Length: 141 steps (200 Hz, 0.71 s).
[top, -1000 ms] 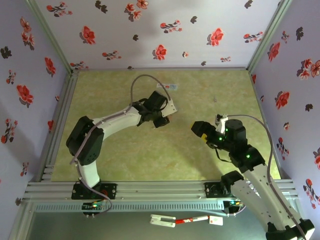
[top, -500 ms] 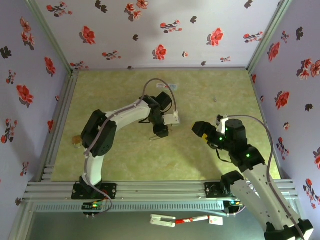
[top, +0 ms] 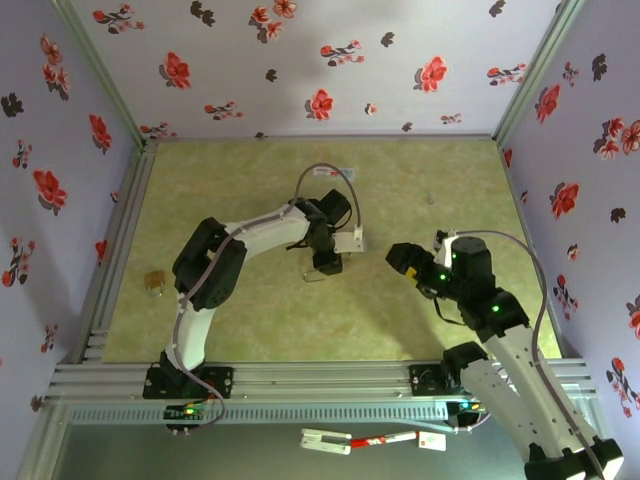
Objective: Unlock with the key
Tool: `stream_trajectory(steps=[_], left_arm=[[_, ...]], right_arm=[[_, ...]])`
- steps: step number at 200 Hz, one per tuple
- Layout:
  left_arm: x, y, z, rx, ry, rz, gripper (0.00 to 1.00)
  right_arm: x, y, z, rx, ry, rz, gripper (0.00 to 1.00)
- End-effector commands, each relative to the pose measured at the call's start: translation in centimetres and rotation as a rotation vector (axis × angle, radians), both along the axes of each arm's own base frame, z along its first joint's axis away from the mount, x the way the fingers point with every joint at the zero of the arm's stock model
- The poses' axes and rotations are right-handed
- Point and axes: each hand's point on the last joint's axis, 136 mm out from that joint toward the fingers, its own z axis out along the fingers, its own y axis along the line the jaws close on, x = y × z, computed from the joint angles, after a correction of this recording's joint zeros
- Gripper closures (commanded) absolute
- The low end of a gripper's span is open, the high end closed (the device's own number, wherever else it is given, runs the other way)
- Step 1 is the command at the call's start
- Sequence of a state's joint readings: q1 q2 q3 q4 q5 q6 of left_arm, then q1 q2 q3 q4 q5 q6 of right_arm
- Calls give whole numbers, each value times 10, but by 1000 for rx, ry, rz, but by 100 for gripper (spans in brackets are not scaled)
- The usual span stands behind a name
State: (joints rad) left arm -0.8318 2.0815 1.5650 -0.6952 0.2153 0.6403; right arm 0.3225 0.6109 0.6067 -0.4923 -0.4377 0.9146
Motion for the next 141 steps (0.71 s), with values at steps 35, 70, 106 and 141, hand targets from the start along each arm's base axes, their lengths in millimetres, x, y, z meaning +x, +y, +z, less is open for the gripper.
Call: stream_trajectory(steps=[35, 70, 106, 141], left_arm=[[-9, -16, 2, -34, -74, -101, 60], [-29, -16, 14, -53, -100, -160, 36], [-34, -10, 57, -127, -174, -99, 15], [-44, 9, 130, -326, -276, 34, 10]], right_arm=[[0, -3, 7, -6, -27, 14, 8], [0, -5, 9, -14, -26, 9, 8], [0, -12, 10, -76, -5, 17, 7], [5, -18, -1, -159, 52, 14, 7]])
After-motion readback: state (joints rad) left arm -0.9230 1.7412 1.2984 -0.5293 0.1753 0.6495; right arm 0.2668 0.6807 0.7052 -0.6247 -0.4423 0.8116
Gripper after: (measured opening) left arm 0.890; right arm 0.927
